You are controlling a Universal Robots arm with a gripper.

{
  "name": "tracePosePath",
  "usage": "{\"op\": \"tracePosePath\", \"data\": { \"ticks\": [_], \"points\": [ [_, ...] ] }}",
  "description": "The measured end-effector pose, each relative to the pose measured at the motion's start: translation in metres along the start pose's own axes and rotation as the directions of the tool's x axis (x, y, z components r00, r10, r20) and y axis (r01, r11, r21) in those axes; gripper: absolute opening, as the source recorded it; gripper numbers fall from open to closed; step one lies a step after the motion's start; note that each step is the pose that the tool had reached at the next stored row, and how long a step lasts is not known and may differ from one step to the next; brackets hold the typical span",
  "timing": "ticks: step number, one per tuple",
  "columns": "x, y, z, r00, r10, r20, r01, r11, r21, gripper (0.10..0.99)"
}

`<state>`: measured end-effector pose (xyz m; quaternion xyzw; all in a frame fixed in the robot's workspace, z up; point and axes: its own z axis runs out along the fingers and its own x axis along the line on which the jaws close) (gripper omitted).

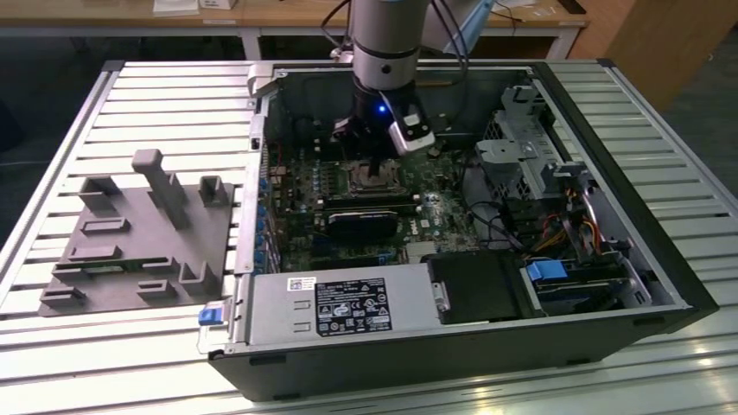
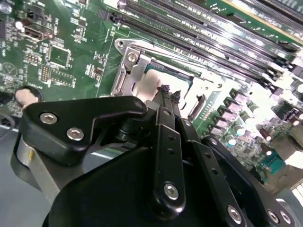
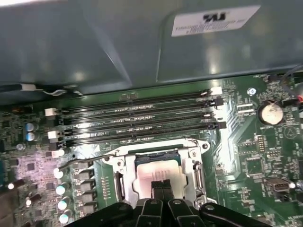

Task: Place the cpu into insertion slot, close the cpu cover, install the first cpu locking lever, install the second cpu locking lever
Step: 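Close the cpu cover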

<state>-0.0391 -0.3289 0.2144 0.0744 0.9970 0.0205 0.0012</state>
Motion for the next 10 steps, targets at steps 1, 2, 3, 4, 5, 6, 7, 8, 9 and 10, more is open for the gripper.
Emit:
{"op": "tracePosePath", "data": {
  "ticks": [1, 2, 3, 4, 5, 6, 7, 8, 9, 10],
  "points": [
    [0.0, 0.0001, -0.0026, 1.0, 0.0, 0.0, 0.0, 1.0, 0.0, 0.102],
    [0.0, 0.0002, -0.0052, 1.0, 0.0, 0.0, 0.0, 1.0, 0.0, 0.102],
    [0.0, 0.0003, -0.0078, 1.0, 0.0, 0.0, 0.0, 1.0, 0.0, 0.102],
    [0.0, 0.0004, -0.0102, 1.0, 0.0, 0.0, 0.0, 1.0, 0.0, 0.102],
    [0.0, 0.0005, -0.0125, 1.0, 0.0, 0.0001, 0.0, 1.0, 0.0, 0.102],
    [0.0, 0.0006, -0.0149, 1.0, 0.0, 0.0002, 0.0, 1.0, 0.0, 0.102],
    [0.0, 0.0007, -0.0172, 1.0, 0.0, 0.0002, 0.0, 1.0, 0.0, 0.102],
    [0.0, 0.0008, -0.019, 1.0, 0.0, 0.0002, 0.0, 1.0, 0.0, 0.102],
    [0.0, 0.0009, -0.02, 1.0, 0.0, 0.0003, 0.0, 1.0, 0.0, 0.102],
    [0.0, 0.0009, -0.0201, 1.0, 0.0, 0.0003, 0.0, 1.0, 0.0, 0.102]
  ]
}}
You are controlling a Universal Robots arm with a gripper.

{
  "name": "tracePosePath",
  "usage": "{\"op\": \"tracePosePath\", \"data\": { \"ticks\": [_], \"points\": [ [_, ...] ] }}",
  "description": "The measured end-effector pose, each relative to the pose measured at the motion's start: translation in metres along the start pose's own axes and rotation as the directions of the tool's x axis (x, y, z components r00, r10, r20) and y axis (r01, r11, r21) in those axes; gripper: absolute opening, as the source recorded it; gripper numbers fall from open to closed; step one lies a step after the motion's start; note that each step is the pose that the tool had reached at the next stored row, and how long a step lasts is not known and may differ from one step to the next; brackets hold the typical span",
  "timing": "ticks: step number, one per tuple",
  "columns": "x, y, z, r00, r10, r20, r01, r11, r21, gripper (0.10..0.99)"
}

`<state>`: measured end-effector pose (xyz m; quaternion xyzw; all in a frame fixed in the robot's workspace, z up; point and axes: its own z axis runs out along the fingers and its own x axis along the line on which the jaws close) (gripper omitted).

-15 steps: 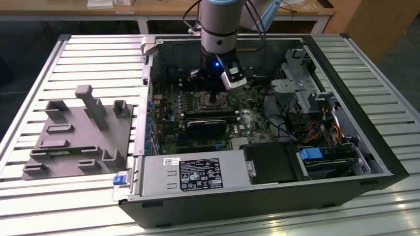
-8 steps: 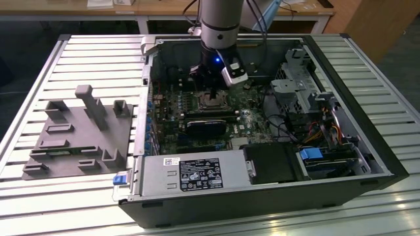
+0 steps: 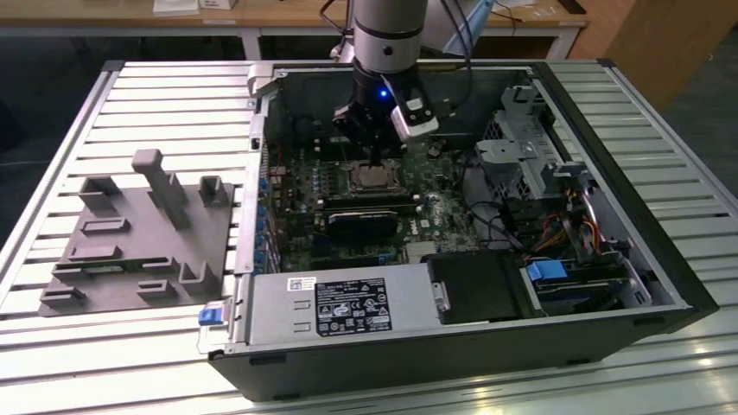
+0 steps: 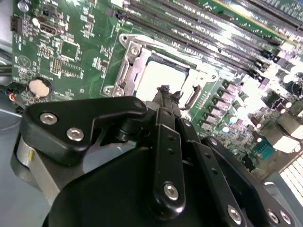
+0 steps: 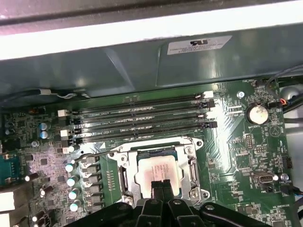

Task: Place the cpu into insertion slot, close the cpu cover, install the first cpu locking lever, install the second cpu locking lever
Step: 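Close the cpu cover, then install the first cpu locking lever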

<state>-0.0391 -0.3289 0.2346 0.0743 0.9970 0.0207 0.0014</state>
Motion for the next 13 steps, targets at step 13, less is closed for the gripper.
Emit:
{"op": "tracePosePath", "data": {
  "ticks": [13],
  "points": [
    [0.0, 0.0, -0.0004, 1.0, 0.0, 0.0, 0.0, 1.0, 0.0, 0.102]
  ]
}}
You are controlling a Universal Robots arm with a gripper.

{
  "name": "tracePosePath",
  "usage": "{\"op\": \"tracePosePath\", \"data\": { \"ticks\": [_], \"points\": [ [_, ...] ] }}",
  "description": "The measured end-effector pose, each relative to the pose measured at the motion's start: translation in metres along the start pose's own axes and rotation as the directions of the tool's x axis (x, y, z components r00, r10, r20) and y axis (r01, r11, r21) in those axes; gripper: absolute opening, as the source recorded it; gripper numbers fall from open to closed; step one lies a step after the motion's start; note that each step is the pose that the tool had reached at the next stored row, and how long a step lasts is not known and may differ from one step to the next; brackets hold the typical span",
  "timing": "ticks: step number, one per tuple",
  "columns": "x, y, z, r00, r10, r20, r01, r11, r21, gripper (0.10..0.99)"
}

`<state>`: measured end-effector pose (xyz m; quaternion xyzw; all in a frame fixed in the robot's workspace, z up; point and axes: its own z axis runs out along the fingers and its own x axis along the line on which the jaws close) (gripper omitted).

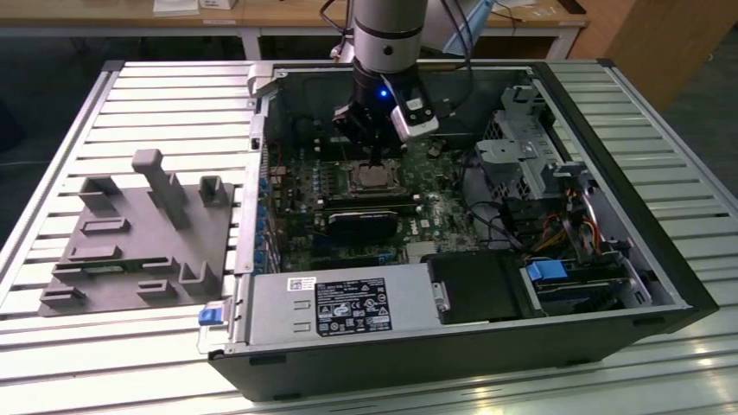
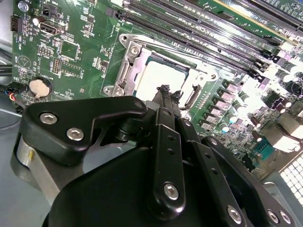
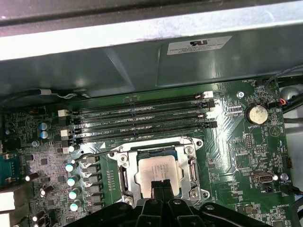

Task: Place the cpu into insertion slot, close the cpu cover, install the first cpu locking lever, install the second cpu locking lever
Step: 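Install the first cpu locking lever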

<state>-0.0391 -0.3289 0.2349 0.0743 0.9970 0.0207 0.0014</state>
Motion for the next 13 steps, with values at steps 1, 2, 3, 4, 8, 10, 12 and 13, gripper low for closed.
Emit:
{"op": "tracePosePath", "data": {
  "ticks": [1, 2, 3, 4, 8, 10, 12, 13],
  "points": [
    [0.0, 0.0, 0.0, 1.0, 0.0, 0.0, 0.0, 1.0, 0.0, 0.102],
    [0.0, 0.0, 0.0, 1.0, 0.0, -0.0001, 0.0, 1.0, 0.0, 0.102],
    [0.0004, -0.0001, 0.0, 1.0, 0.0, -0.0001, 0.0, 1.0, 0.0, 0.102],
    [0.0016, -0.0003, -0.0001, 1.0, 0.0, 0.0, 0.0, 1.0, 0.0, 0.102],
    [0.0128, -0.0019, -0.0001, 1.0, 0.0, 0.0014, 0.0, 1.0, 0.0, 0.102],
    [0.0189, -0.0028, -0.0001, 1.0, 0.0, 0.0026, 0.0, 1.0, -0.001, 0.102],
    [0.0253, -0.0038, -0.0001, 1.0, 0.0, 0.0046, 0.0, 1.0, -0.001, 0.102],
    [0.0282, -0.0042, -0.0002, 1.0, 0.0, 0.0057, 0.0, 1.0, -0.001, 0.102]
  ]
}}
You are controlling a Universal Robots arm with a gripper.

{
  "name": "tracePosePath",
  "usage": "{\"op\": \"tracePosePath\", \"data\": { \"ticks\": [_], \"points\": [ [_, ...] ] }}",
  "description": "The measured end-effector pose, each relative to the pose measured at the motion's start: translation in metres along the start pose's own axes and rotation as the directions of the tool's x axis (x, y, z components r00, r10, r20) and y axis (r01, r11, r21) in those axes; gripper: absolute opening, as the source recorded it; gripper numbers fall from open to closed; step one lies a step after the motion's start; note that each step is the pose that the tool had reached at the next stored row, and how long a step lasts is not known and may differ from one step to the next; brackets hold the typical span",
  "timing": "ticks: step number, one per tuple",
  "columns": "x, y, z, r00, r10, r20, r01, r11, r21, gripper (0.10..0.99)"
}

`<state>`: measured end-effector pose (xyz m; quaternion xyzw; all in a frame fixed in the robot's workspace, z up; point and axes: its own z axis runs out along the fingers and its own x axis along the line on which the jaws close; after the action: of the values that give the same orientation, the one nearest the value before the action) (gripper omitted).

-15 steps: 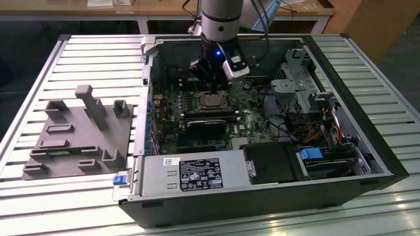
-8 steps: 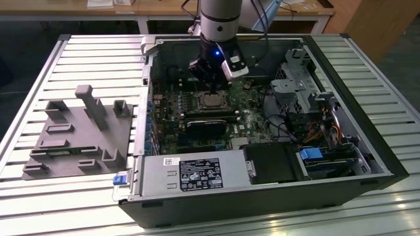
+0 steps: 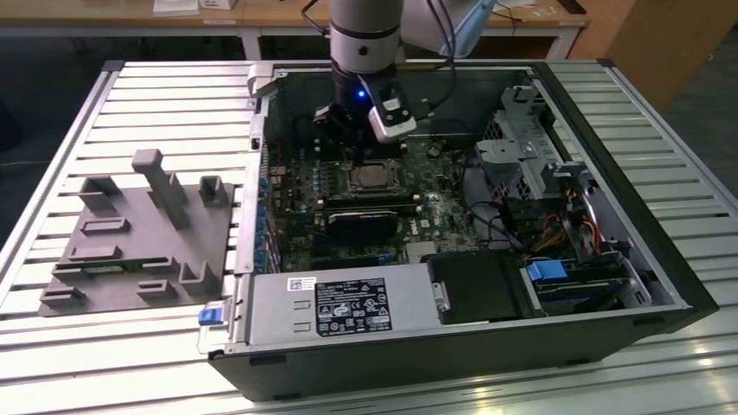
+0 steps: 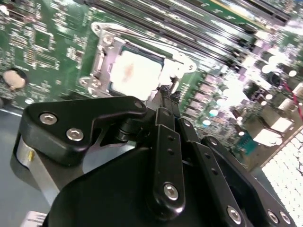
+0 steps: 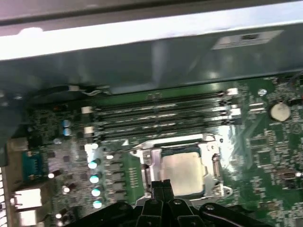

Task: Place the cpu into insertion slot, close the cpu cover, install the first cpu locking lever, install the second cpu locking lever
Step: 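Install the first cpu locking lever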

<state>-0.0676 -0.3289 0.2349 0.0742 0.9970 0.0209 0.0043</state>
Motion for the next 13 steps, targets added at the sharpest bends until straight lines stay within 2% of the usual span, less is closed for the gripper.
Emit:
{"op": "tracePosePath", "data": {
  "ticks": [10, 13],
  "points": [
    [0.0273, -0.0041, -0.0003, 0.9999, 0.0, 0.0132, 0.001, 1.0, -0.003, 0.102],
    [0.0302, -0.0044, -0.0019, 0.9999, 0.0, 0.0173, 0.001, 1.0, -0.01, 0.102]
  ]
}}
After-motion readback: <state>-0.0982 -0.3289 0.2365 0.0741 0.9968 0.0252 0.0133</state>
